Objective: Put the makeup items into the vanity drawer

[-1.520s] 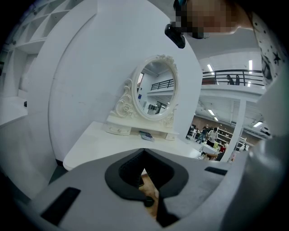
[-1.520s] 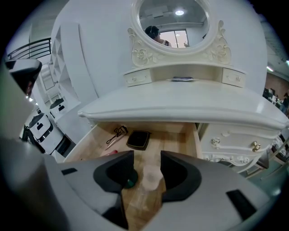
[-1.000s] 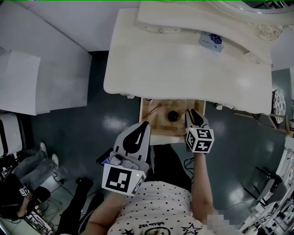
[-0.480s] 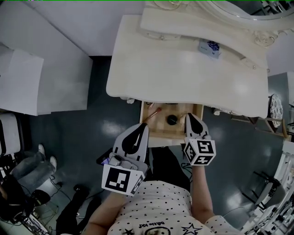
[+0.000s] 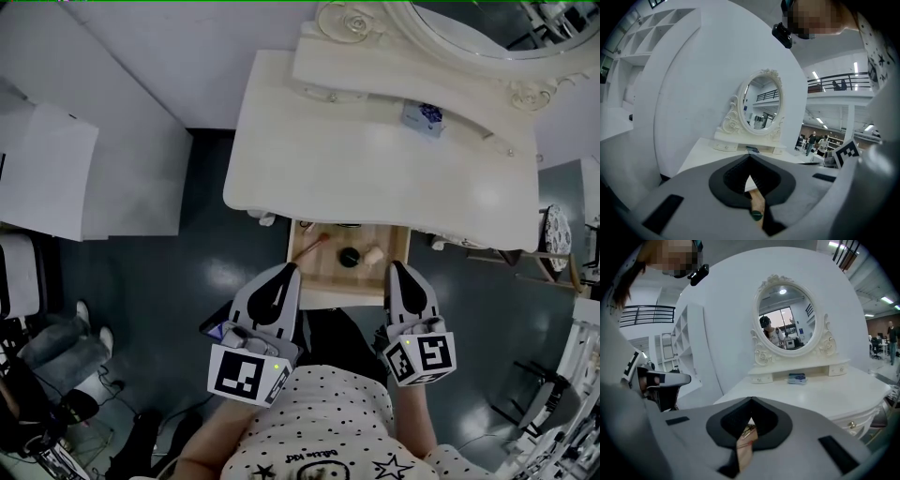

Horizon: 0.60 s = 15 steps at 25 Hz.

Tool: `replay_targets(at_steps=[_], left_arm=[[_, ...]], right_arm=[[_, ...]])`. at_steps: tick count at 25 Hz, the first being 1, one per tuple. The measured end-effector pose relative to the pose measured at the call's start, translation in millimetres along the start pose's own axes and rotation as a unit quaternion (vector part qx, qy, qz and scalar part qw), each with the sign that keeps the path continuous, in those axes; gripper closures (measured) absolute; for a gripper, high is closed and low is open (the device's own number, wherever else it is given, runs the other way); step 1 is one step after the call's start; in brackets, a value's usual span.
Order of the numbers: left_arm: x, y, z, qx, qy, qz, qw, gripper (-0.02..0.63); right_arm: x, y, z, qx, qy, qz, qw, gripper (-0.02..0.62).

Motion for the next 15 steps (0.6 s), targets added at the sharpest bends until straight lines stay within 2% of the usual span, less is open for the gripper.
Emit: replay_targets(at_steps=[8, 15], left_arm=[[-8.8, 11.1, -7.0, 0.016, -0.013, -0.017, 0.9997, 0.604], [-16.0, 19.8, -8.3, 0.023, -0.026, -0.037, 0.9987, 0.604]], right_arm=[[-11.7, 31.4, 15.7, -0.009, -0.019, -0.027, 0.999, 0.588], [-16.2, 40.5, 28.1, -0.012, -0.022, -0.030, 0.999, 0.588]])
Point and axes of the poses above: the fingertips, and each gripper's own axes: y backward along the fingers, z to its left, x out of its underside, the point moved 10 cm from there along y, backward along the fingers, and after that the axes turned 6 degrees about -z, right-handed, at the moved point
